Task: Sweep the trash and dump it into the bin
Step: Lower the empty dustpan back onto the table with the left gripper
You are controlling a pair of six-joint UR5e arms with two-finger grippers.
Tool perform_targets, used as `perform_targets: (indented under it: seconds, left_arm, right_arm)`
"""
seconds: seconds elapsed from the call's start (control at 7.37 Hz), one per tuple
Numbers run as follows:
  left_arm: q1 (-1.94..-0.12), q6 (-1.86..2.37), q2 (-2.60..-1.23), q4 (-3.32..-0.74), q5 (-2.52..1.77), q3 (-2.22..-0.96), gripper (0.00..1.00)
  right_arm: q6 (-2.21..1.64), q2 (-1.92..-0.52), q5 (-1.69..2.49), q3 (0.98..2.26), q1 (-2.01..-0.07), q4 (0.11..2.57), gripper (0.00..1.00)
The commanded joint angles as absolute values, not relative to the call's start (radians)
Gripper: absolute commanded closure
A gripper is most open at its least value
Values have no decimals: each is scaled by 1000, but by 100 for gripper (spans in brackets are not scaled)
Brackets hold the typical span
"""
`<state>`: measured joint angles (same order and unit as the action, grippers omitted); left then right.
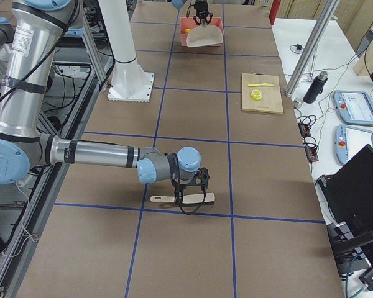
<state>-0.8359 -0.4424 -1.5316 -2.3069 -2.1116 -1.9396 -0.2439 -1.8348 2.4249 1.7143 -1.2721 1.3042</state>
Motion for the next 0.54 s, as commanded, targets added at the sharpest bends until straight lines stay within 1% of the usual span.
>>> perform_targets:
  seconds: [0.0, 0.14, 0.27, 0.41]
  left_arm:
    - [-637, -344, -1609, -2298, -1953, -1921, 100]
    - [-586, -290, -1653, -2296, -1947, -1886, 100]
    - [-562, -235, -1682, -2295, -1947, -1852, 100]
    - [-552, -183, -1727, -2292, -1947, -1820, 100]
  right_arm:
    - [-119, -1801, 2399, 1674, -1349, 1336, 0]
    - [-30, -1746, 2407, 1625, -1409, 1420, 0]
    - [53, -1673, 2410, 1612, -1458, 1571, 0]
    - [102, -1584, 2414, 1621, -1504, 1780, 0]
